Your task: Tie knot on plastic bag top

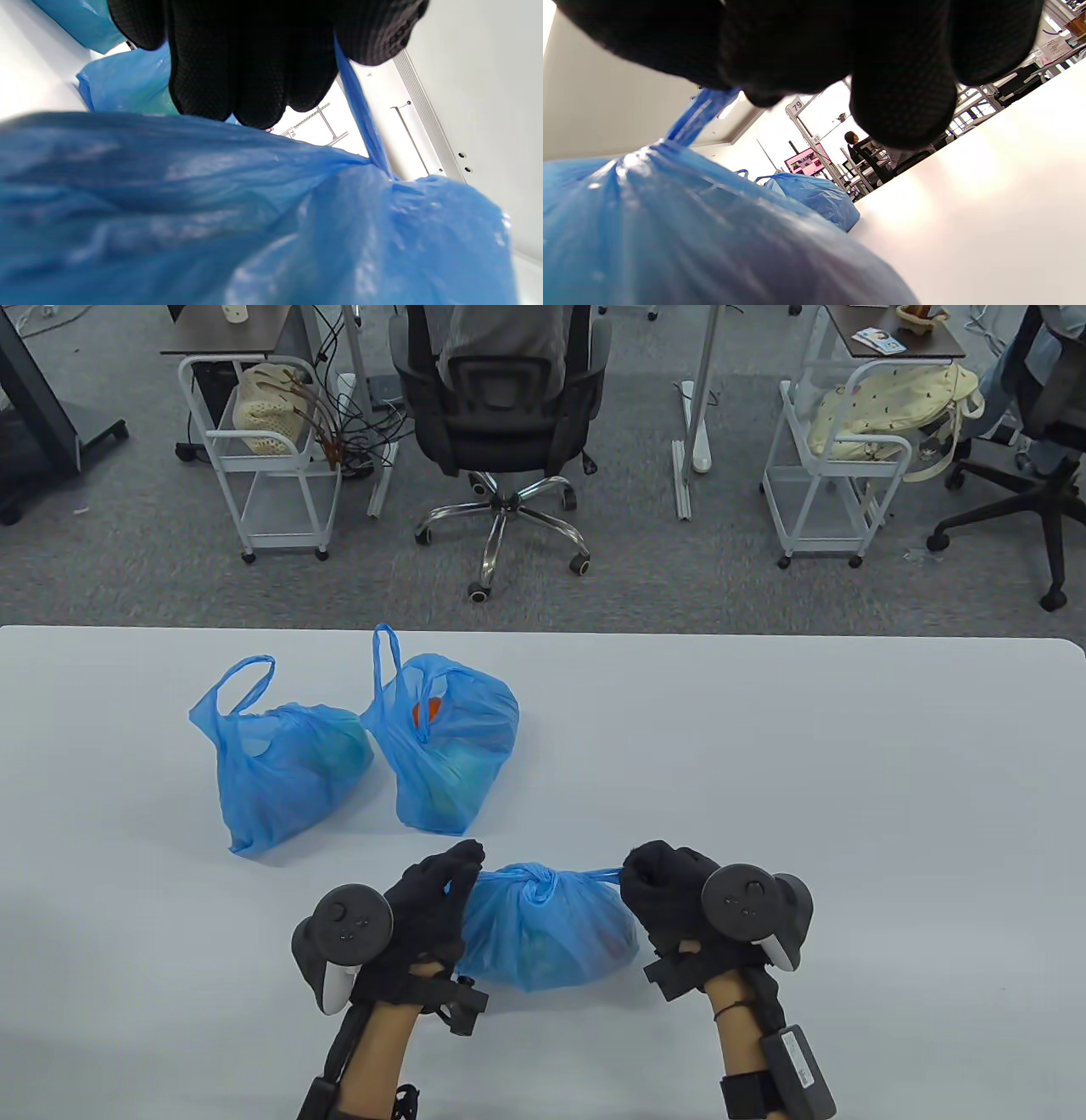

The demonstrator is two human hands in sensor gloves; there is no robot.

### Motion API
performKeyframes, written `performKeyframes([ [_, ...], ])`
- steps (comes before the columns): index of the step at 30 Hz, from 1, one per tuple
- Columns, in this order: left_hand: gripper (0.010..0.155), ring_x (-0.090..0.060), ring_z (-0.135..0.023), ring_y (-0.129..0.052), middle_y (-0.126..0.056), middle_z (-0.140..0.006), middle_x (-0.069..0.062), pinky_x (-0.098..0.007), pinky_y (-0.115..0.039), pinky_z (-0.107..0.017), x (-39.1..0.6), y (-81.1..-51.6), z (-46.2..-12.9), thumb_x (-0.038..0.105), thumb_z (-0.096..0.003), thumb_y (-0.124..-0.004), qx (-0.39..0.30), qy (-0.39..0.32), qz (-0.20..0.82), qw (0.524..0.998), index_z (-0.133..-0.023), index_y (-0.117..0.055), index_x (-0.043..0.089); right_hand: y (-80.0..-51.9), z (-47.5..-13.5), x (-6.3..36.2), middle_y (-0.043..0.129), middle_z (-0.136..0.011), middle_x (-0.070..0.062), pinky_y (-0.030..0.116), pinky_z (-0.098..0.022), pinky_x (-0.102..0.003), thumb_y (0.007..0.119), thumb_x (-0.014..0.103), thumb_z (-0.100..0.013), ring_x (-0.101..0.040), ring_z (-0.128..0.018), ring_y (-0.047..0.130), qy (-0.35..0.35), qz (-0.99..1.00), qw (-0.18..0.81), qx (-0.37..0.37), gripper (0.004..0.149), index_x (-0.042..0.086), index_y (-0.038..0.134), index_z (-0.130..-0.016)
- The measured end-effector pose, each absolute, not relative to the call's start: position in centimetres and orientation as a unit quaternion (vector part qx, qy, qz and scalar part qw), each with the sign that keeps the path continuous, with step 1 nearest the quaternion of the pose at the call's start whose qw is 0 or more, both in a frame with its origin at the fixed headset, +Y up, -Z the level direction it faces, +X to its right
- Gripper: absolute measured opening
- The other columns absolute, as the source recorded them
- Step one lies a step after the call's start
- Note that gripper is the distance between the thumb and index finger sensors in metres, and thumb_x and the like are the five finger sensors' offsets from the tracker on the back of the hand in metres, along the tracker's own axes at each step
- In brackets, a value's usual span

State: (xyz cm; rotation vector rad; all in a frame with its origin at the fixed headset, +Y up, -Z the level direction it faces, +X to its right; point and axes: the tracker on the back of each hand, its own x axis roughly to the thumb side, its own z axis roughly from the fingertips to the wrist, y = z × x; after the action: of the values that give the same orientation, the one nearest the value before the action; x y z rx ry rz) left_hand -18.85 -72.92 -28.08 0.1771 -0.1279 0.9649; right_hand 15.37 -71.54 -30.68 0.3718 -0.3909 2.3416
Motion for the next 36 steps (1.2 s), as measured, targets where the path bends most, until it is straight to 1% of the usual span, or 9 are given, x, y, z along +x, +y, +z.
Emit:
performKeyframes([
  [6,0.048,-0.033,-0.073,-0.102,-0.104,-0.080,-0.005,-0.059,-0.064,-0.069,-19.0,-72.7,-28.0,0.047,-0.0543,-0.065,0.103,-0.047,0.405,0.907,-0.087,-0.091,0.023,-71.6,-30.8,15.5,0.096,-0.030,-0.002,0.079,-0.043,-0.062,0.086,0.040,-0.043,-0.026,-0.035,0.105,-0.154,0.924,0.318,0.144,0.037,0.008,0.093,-0.061],
  [12,0.047,-0.030,-0.067,-0.106,-0.107,-0.073,-0.003,-0.057,-0.068,-0.067,-18.9,-72.7,-28.1,0.047,-0.0540,-0.064,0.107,-0.041,0.341,0.933,-0.083,-0.093,0.023,-71.8,-31.0,16.5,0.095,-0.027,-0.002,0.080,-0.042,-0.061,0.086,0.041,-0.043,-0.025,-0.033,0.106,-0.152,0.929,0.313,0.129,0.037,0.008,0.095,-0.058],
  [17,0.046,-0.027,-0.059,-0.107,-0.108,-0.064,-0.002,-0.055,-0.073,-0.062,-19.1,-73.0,-28.3,0.048,-0.0541,-0.063,0.068,-0.031,0.313,0.947,-0.079,-0.094,0.024,-72.2,-31.2,17.4,0.095,-0.026,-0.001,0.081,-0.042,-0.060,0.086,0.041,-0.042,-0.024,-0.032,0.106,-0.149,0.941,0.284,0.111,0.037,0.009,0.095,-0.057],
  [22,0.045,-0.024,-0.049,-0.107,-0.107,-0.055,0.001,-0.052,-0.078,-0.058,-19.2,-73.5,-28.7,0.049,-0.0541,-0.063,0.035,-0.017,0.283,0.958,-0.075,-0.094,0.024,-72.5,-31.3,18.2,0.095,-0.025,-0.001,0.081,-0.041,-0.060,0.087,0.041,-0.042,-0.024,-0.030,0.106,-0.143,0.944,0.283,0.096,0.037,0.008,0.096,-0.056],
  [26,0.045,-0.022,-0.045,-0.107,-0.107,-0.050,0.003,-0.051,-0.079,-0.057,-19.3,-73.5,-28.7,0.049,-0.0540,-0.062,0.022,-0.005,0.252,0.967,-0.072,-0.095,0.024,-72.8,-31.3,18.7,0.095,-0.024,-0.001,0.081,-0.041,-0.060,0.087,0.041,-0.041,-0.023,-0.030,0.106,-0.138,0.952,0.261,0.086,0.036,0.009,0.096,-0.056],
  [29,0.045,-0.022,-0.044,-0.107,-0.107,-0.048,0.003,-0.052,-0.078,-0.057,-19.5,-73.7,-28.7,0.049,-0.0538,-0.063,0.012,0.005,0.248,0.969,-0.071,-0.096,0.024,-73.1,-31.4,19.0,0.095,-0.024,-0.001,0.081,-0.041,-0.060,0.087,0.040,-0.041,-0.023,-0.031,0.105,-0.134,0.951,0.269,0.078,0.036,0.008,0.096,-0.055],
  [31,0.045,-0.021,-0.045,-0.107,-0.106,-0.048,0.004,-0.051,-0.079,-0.057,-19.4,-73.7,-28.7,0.049,-0.0539,-0.062,0.012,-0.002,0.236,0.972,-0.071,-0.096,0.025,-73.2,-31.3,19.0,0.095,-0.024,-0.001,0.081,-0.040,-0.060,0.087,0.041,-0.041,-0.023,-0.030,0.105,-0.136,0.953,0.262,0.072,0.036,0.009,0.096,-0.055],
  [34,0.045,-0.021,-0.048,-0.107,-0.106,-0.050,0.004,-0.051,-0.078,-0.059,-19.4,-74.0,-28.9,0.051,-0.0539,-0.062,0.003,-0.027,0.264,0.964,-0.071,-0.095,0.026,-73.2,-31.3,19.3,0.095,-0.024,-0.001,0.081,-0.040,-0.060,0.086,0.042,-0.042,-0.024,-0.031,0.106,-0.150,0.955,0.248,0.056,0.036,0.009,0.096,-0.056],
  [36,0.045,-0.022,-0.050,-0.106,-0.106,-0.053,0.004,-0.052,-0.077,-0.061,-19.4,-74.5,-29.0,0.052,-0.0541,-0.062,-0.022,-0.050,0.304,0.951,-0.073,-0.095,0.027,-72.8,-31.0,19.5,0.095,-0.026,-0.001,0.080,-0.041,-0.060,0.086,0.041,-0.042,-0.025,-0.032,0.106,-0.177,0.952,0.243,0.048,0.036,0.010,0.095,-0.057],
])
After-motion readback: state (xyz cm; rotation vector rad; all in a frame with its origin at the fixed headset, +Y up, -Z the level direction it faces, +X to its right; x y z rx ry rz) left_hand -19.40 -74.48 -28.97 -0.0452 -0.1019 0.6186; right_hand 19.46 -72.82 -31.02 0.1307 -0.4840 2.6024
